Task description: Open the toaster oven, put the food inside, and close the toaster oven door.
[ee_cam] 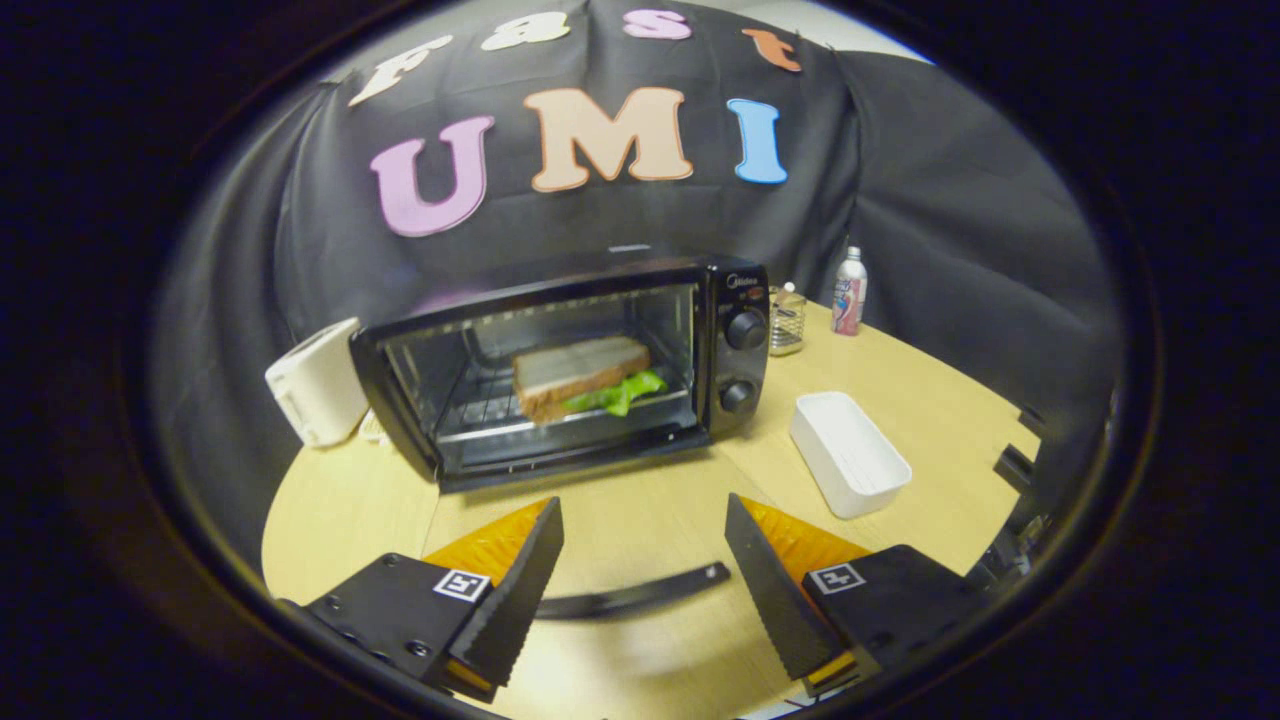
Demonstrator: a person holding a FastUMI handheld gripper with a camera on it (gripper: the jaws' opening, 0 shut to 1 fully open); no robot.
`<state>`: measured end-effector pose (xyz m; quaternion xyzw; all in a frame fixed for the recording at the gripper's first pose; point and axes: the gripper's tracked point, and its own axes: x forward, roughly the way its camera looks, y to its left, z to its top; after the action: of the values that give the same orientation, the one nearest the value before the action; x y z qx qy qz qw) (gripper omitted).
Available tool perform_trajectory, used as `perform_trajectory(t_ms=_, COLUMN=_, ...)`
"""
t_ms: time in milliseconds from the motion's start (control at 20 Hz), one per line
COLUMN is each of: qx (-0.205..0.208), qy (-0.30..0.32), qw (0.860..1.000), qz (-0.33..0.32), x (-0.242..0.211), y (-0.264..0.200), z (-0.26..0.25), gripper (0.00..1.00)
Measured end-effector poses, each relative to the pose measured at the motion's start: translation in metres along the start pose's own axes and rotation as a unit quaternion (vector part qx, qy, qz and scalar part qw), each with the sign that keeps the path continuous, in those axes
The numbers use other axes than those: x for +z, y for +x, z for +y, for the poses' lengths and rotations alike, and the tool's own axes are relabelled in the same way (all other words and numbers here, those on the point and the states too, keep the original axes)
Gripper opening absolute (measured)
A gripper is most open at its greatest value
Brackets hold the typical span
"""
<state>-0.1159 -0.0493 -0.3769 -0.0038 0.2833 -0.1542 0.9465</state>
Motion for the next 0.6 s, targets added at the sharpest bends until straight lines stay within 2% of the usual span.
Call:
perform_trajectory(t_ms=250, qx=0.011, qy=-0.051, qw=0.998, qz=0.031, x=-0.037, y=-0.026, z=0.008, gripper=1.0)
perform_trajectory(t_ms=600, qx=0.025, qy=-0.074, qw=0.994, qz=0.076, x=-0.078, y=-0.029, z=0.015, gripper=1.0)
